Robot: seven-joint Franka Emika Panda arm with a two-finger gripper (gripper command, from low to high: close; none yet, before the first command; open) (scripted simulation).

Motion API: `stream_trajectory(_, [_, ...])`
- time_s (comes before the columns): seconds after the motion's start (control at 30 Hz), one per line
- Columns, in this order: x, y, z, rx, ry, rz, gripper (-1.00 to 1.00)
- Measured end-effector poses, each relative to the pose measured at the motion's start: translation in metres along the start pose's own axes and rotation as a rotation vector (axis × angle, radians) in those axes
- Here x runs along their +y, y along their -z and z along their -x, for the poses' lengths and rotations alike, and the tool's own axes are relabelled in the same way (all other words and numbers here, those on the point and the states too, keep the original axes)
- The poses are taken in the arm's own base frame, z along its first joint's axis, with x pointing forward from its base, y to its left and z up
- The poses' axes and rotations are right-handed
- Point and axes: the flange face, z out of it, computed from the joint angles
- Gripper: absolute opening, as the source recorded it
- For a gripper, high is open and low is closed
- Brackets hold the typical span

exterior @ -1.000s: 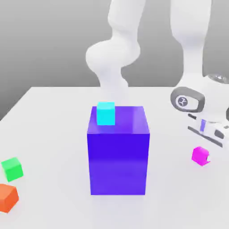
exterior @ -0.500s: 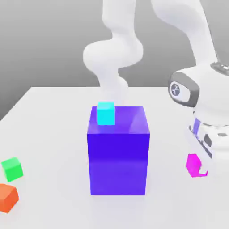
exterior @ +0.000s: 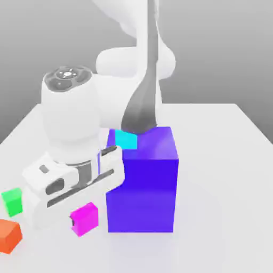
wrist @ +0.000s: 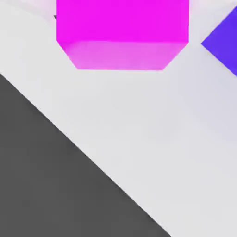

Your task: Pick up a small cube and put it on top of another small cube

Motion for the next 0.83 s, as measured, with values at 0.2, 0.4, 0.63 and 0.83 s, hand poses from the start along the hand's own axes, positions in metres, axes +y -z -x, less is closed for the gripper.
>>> stream_trajectory(0.2, [0.174,-0.014,0.102,0.025,-0.438,-0.037,-1.00])
stream_trajectory(0.4, [0.187,-0.051,0.117,0.039,-0.481,-0.042,-1.00])
stream_trajectory(0.63, [0.185,-0.082,0.118,0.033,-0.485,-0.045,1.00])
stream_trajectory(0.83, [0.186,-0.069,0.117,0.038,-0.483,-0.042,1.00])
